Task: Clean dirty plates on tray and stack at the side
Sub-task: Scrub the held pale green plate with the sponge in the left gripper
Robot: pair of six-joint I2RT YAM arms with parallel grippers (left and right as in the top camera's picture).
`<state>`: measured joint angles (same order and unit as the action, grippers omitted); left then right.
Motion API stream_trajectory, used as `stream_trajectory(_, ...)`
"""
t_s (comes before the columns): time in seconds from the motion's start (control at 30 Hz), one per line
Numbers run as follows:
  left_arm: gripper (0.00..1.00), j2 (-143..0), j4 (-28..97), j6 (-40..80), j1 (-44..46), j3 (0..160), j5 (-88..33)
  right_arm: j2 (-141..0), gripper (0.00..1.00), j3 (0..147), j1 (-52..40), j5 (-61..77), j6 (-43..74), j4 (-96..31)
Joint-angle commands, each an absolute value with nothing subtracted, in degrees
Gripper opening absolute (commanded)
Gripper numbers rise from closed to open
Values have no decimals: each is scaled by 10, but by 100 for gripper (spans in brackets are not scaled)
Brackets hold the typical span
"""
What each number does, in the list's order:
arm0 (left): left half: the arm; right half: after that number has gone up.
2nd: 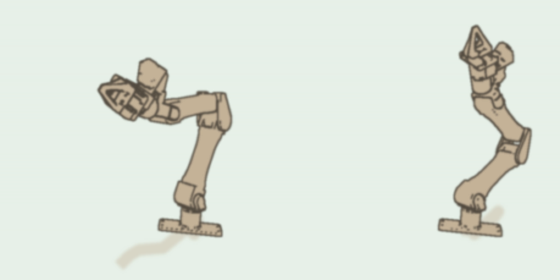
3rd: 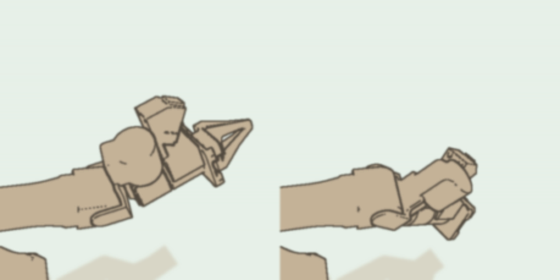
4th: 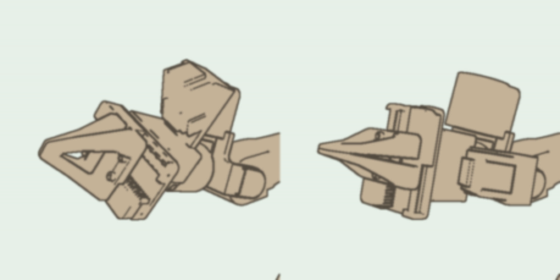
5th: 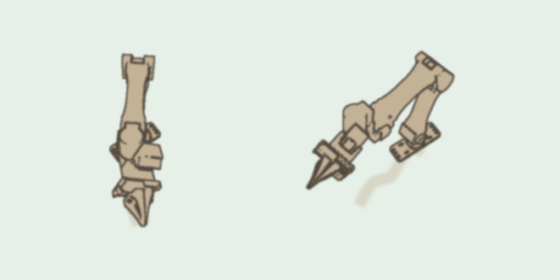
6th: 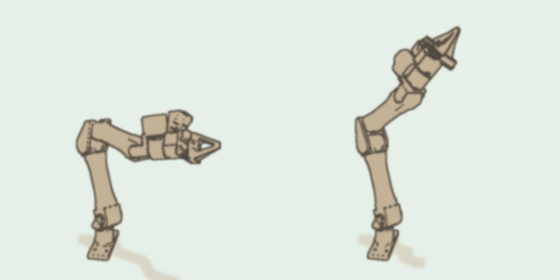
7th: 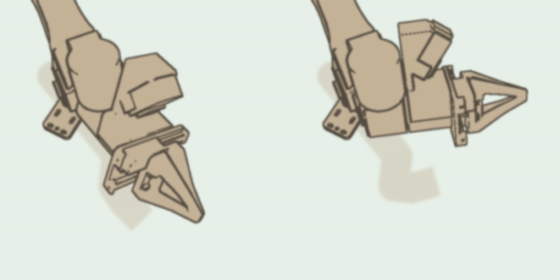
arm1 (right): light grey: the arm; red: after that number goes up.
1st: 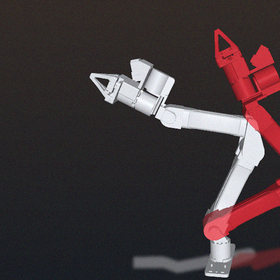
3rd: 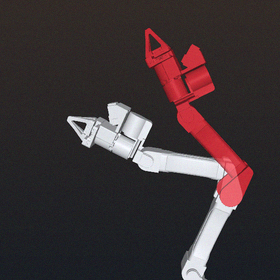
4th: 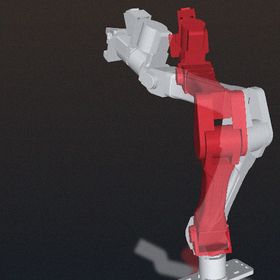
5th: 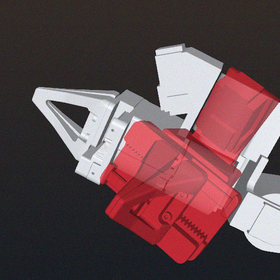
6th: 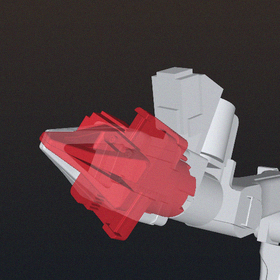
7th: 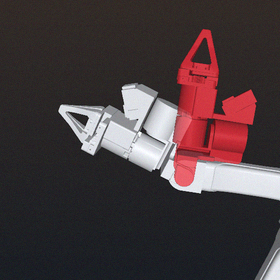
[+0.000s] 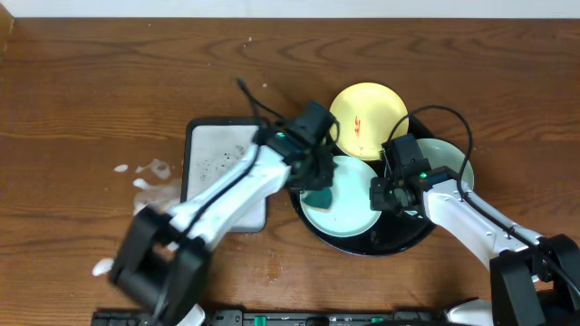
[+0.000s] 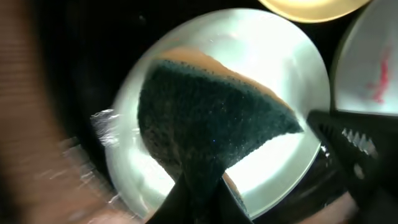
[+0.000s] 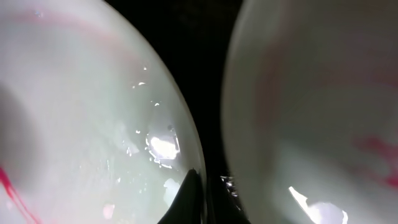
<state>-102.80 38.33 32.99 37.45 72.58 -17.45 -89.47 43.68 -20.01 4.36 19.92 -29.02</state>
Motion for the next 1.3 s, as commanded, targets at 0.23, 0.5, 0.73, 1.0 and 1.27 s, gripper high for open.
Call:
stream_trajectory(0.23,7,-1170,294,395,405,722,-289,-900,1,434,-203,67,154,-293)
stream_trajectory(0.5,7,-1172,427,358,392,730,-30,-900,1,434,-203,67,158,-294)
stream_trajectory(0.73,7,-1172,499,358,385,733,117,-900,1,434,-203,67,158,-294)
stream_trajectory(1.0,7,-1173,374,365,386,732,-130,-900,1,434,-203,67,158,-302)
stream_trajectory(1.27,8,-1173,252,397,412,732,-275,-900,1,434,-203,67,158,-305)
